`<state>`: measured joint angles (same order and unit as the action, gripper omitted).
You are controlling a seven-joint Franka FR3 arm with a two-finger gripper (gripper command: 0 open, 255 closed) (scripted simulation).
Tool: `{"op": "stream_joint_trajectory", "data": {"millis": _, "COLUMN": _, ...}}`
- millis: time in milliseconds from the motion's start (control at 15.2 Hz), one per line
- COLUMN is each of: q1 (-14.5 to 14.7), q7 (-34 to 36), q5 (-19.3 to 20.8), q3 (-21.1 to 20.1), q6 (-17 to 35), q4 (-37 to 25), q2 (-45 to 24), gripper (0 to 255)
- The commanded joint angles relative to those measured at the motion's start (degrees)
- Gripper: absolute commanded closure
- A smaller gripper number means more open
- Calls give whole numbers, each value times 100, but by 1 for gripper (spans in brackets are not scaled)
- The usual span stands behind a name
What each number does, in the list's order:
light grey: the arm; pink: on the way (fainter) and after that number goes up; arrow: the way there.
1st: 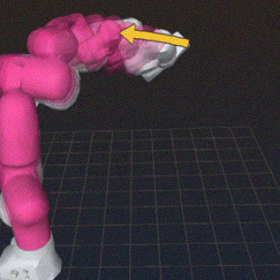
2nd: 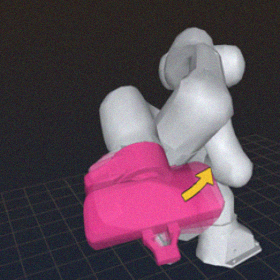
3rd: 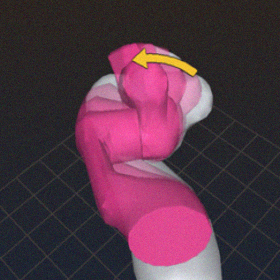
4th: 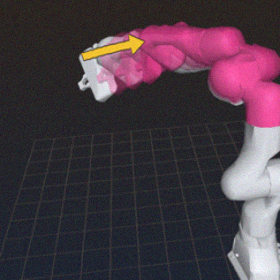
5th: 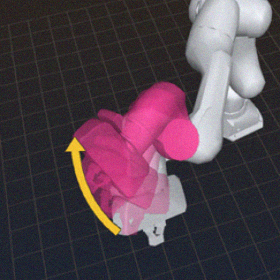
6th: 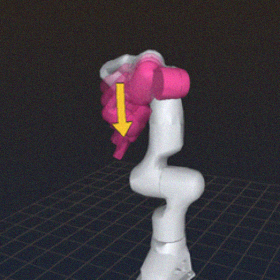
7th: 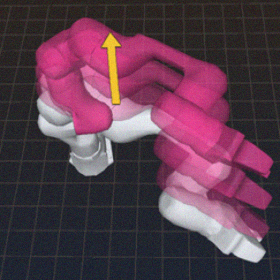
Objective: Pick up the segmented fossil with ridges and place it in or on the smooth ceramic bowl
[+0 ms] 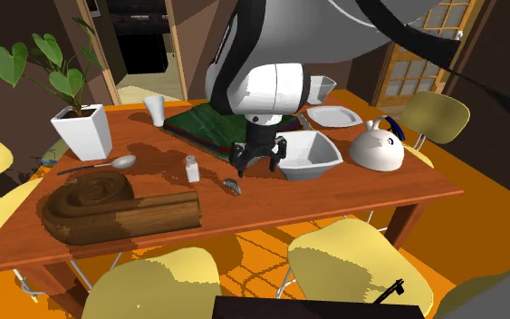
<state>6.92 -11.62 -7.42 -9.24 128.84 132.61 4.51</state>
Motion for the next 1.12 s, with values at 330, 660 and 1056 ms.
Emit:
{"op": "stream_joint_trajectory", "data": {"millis": 330, "q1": 197, "q7": 98, "q5": 377, "q3": -158, "q6": 760, "q4": -837, "q2": -1494, "gripper": 0}}
{"op": "stream_joint_trajectory", "data": {"millis": 660, "q1": 319, "q7": 167, "q5": 570, "q3": -162, "q6": 1084, "q4": -1187, "q2": -2140, "gripper": 0}}
{"op": "stream_joint_trajectory", "data": {"millis": 1056, "q1": 366, "q7": 214, "q5": 638, "q3": -133, "q6": 1438, "q4": -1162, "q2": -2471, "gripper": 0}}
